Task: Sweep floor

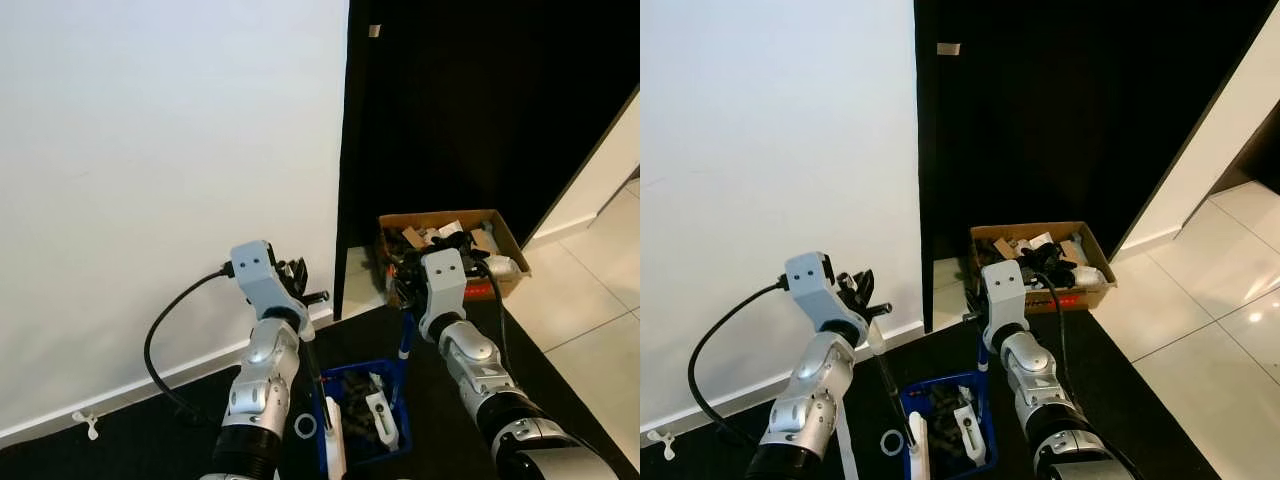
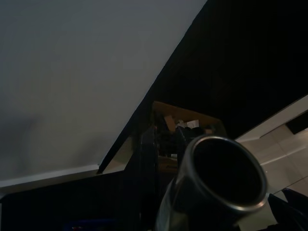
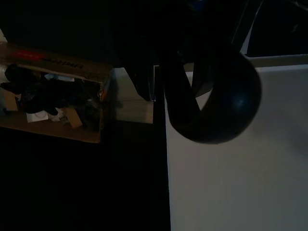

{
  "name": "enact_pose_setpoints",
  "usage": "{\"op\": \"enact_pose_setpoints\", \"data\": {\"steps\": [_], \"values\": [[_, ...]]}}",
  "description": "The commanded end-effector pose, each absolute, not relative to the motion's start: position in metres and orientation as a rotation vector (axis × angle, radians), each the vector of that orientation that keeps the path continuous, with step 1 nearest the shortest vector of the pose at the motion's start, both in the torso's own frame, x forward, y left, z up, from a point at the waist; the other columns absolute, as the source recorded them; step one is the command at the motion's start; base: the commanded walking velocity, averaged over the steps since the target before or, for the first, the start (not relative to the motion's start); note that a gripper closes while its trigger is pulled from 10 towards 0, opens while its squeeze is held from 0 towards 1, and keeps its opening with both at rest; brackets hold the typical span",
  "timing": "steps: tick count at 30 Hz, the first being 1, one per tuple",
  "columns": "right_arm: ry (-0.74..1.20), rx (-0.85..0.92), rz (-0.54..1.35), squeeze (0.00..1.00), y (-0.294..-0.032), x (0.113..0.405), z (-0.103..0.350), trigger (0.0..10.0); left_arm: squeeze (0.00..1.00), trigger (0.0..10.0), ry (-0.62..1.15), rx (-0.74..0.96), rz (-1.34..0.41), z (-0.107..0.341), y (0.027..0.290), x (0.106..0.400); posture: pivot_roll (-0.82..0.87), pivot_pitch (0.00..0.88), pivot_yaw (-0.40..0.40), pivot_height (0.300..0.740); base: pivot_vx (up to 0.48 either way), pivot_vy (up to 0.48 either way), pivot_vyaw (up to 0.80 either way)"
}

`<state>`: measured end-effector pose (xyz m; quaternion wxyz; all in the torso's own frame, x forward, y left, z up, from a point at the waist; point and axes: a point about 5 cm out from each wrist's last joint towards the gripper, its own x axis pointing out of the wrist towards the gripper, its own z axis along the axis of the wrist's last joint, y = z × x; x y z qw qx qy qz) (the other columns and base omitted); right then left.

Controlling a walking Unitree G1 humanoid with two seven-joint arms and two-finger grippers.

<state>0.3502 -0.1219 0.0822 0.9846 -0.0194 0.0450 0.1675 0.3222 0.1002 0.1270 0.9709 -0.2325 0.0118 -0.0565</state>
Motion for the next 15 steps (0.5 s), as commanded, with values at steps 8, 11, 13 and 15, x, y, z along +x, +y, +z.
{"op": "enact_pose_setpoints", "data": {"steps": [8, 11, 13, 15], "values": [[0.162, 0.012, 0.364, 0.00, -0.115, 0.344, 0.068, 10.0, 0.12, 10.0, -0.082, -0.573, -0.140, 0.163, 0.102, 0.317, 0.07, 0.145, -0.008, 0.740, 0.000, 0.000, 0.00], [0.160, 0.012, 0.361, 0.00, -0.116, 0.344, 0.069, 10.0, 0.12, 10.0, -0.148, -0.316, -0.121, 0.173, 0.130, 0.313, 0.08, 0.140, -0.004, 0.740, 0.000, 0.000, 0.00], [0.157, 0.014, 0.360, 0.00, -0.116, 0.344, 0.069, 10.0, 0.12, 10.0, -0.177, -0.156, -0.064, 0.175, 0.159, 0.312, 0.08, 0.150, -0.005, 0.740, 0.000, 0.000, 0.00], [0.157, 0.014, 0.360, 0.00, -0.116, 0.344, 0.069, 10.0, 0.12, 10.0, -0.178, -0.150, -0.055, 0.176, 0.163, 0.312, 0.08, 0.150, -0.005, 0.740, 0.000, 0.000, 0.00]]}}
